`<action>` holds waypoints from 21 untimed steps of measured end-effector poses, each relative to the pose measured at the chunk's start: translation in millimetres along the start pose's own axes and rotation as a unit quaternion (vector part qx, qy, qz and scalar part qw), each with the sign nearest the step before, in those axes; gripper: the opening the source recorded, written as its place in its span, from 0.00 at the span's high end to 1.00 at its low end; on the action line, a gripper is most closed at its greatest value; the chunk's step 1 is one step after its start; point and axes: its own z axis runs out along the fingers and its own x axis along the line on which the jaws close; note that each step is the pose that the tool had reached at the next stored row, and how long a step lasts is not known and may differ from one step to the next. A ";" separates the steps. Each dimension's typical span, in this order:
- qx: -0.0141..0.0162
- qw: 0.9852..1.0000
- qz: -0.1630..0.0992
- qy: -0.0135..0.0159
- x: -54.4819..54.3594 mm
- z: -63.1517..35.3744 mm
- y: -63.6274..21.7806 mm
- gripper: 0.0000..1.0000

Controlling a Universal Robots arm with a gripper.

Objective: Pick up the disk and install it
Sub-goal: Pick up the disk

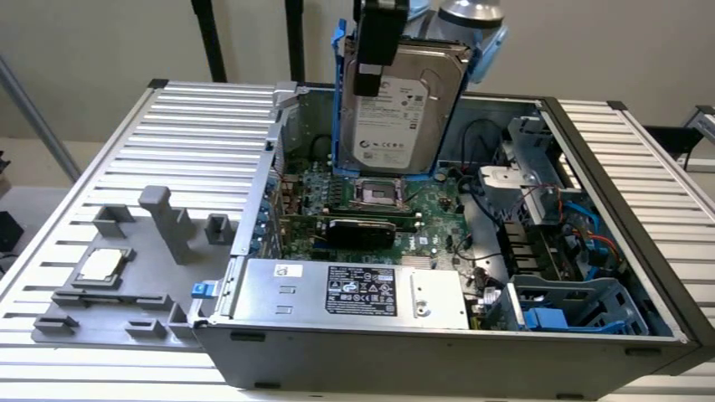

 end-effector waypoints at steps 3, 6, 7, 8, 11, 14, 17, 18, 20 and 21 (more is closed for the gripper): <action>0.000 1.000 0.000 0.000 6.9 -0.9 -9.5 0.67; -0.001 1.000 0.000 0.000 13.8 -1.8 -19.1 0.67; -0.001 1.000 0.000 0.000 16.1 -2.1 -22.2 0.67; -0.001 1.000 0.000 0.000 18.4 -2.4 -25.3 0.67; -0.001 1.000 0.000 0.000 25.8 -3.3 -34.6 0.67; -0.001 1.000 0.000 0.000 33.4 -4.1 -43.4 0.67; -0.001 1.000 0.000 0.000 41.4 -5.1 -52.6 0.67; -0.001 1.000 0.000 0.000 43.9 -5.3 -55.6 0.67; -0.001 1.000 0.000 0.000 49.0 -5.9 -61.7 0.67; -0.001 1.000 0.000 0.000 51.5 -6.2 -64.6 0.67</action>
